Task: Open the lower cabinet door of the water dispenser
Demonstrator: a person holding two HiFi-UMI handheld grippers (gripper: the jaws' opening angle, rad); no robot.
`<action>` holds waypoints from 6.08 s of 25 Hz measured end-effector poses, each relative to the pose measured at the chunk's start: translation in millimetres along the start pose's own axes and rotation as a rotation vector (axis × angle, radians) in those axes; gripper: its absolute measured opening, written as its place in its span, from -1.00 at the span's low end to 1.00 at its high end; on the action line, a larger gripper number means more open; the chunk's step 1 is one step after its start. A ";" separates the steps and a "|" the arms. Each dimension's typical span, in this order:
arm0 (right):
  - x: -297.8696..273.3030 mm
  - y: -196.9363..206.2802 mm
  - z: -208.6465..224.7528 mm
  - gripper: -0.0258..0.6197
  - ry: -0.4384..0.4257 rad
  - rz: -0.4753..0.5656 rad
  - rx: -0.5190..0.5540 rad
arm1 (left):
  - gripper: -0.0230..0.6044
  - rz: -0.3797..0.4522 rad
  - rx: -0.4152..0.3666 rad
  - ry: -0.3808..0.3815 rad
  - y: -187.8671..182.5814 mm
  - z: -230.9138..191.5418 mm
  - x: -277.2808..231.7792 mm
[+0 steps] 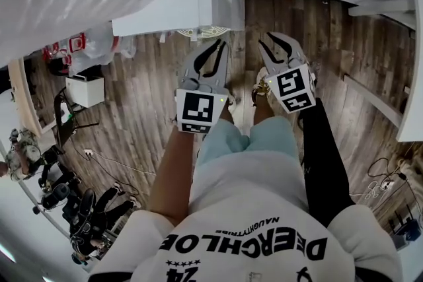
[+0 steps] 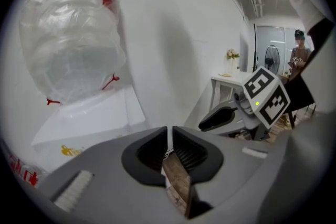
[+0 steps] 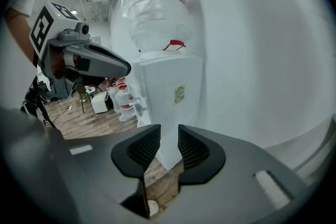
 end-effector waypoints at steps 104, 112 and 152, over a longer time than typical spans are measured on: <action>-319.3 227.5 38.2 -0.40 -0.064 -0.385 0.333 | -0.75 -0.213 -0.026 0.137 278.5 10.8 -167.0; -306.6 248.7 18.7 -0.40 -0.096 -0.389 0.303 | -0.75 -0.193 -0.032 0.149 278.9 16.0 -162.8; -280.7 287.6 -43.6 -0.40 0.082 -0.434 0.133 | -0.75 -0.086 -0.050 0.211 285.6 14.1 -98.9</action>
Point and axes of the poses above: the fingertips, and each gripper's own axes: x backward along the fingers, z to its right, y out of its underside, the point moved 4 cm from there along x, backward along the fingers, and after that the axes turned 14 degrees about -x, right-handed, at the moved point
